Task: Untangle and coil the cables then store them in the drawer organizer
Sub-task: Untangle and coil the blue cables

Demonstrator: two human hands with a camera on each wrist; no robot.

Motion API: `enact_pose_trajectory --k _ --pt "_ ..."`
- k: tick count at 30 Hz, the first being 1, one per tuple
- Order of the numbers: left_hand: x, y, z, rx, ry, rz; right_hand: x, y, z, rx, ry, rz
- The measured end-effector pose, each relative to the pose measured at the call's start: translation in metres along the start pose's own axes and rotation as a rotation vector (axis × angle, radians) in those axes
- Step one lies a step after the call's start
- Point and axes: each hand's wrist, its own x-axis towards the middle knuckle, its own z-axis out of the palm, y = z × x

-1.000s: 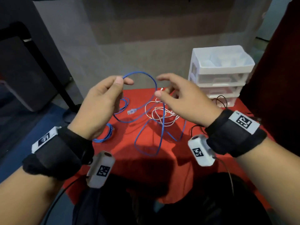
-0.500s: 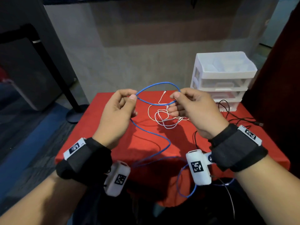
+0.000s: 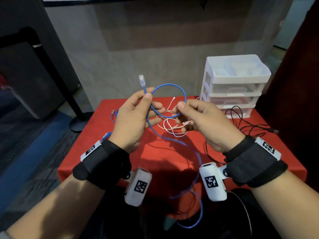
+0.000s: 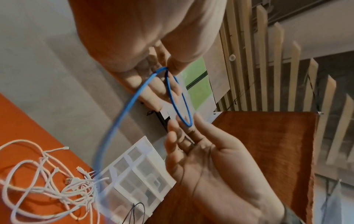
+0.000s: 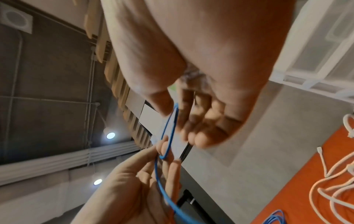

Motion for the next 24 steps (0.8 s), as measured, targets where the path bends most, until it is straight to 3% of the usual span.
enact_pose_trajectory --k 5,11,17,20,24 --pt "-0.008 0.000 0.003 0.137 -0.044 0.117 0.001 -0.007 -0.002 0.150 0.053 0.012" --pt "-0.016 0.007 0.005 0.294 -0.231 0.196 0.002 -0.008 -0.003 0.225 0.099 0.055" --pt "-0.012 0.017 0.008 0.143 -0.176 0.060 0.004 -0.009 -0.002 0.159 0.094 0.034" --pt "-0.008 0.020 0.009 0.083 -0.202 0.062 0.005 -0.014 -0.003 0.134 0.085 -0.011" --pt "-0.007 0.019 0.005 0.188 -0.271 0.005 0.003 -0.023 -0.005 0.049 0.062 -0.101"
